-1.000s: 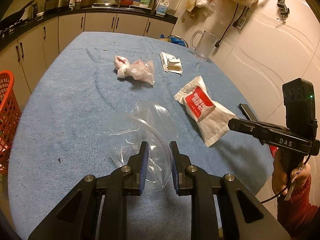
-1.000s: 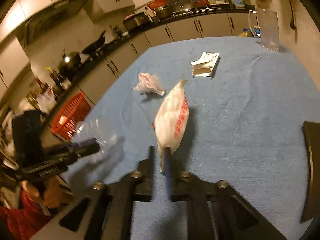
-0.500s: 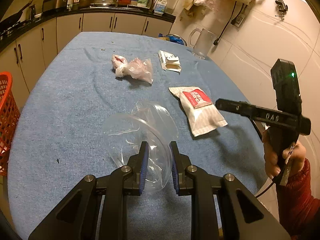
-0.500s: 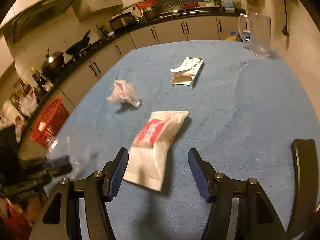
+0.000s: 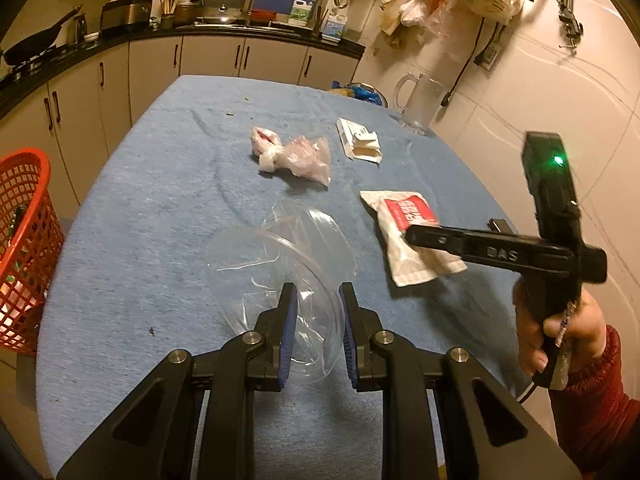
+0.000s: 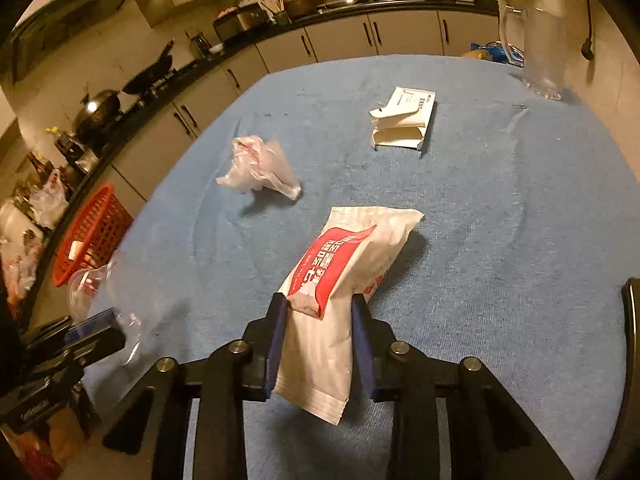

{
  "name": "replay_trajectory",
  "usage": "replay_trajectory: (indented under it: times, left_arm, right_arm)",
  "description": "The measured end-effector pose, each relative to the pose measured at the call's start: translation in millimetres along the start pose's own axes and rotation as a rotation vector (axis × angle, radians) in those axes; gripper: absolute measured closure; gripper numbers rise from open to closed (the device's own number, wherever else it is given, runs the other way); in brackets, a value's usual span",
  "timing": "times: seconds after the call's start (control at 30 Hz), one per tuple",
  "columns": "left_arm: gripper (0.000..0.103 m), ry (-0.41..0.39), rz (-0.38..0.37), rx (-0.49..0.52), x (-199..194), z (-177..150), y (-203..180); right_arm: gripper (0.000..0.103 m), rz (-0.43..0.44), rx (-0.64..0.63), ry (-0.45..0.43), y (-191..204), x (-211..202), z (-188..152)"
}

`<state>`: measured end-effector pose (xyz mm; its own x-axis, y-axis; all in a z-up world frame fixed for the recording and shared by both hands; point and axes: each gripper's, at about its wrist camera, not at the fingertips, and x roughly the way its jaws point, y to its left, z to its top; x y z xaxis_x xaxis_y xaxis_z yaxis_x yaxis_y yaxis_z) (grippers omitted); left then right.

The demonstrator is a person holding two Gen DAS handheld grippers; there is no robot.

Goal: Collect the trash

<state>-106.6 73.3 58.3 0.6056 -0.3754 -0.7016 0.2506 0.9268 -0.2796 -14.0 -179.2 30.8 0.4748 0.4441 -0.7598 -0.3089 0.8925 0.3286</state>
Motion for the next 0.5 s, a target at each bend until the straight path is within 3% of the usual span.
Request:
replay_trajectory:
  times: [0.23,0.5]
  left_arm:
    - [0.083,-0.051,0.020,-0.013,-21.3,5.9,9.1]
    - [0.083,-0.133,0.062,-0.052,-59.7,15.6,36.8]
  right_arm:
    - [0.071,0.072,-0.046,-0.083,24.3,-32.6,3.0]
    - [0.070,0.164,-0.115,-0.094,69.3,-42.4,14.4]
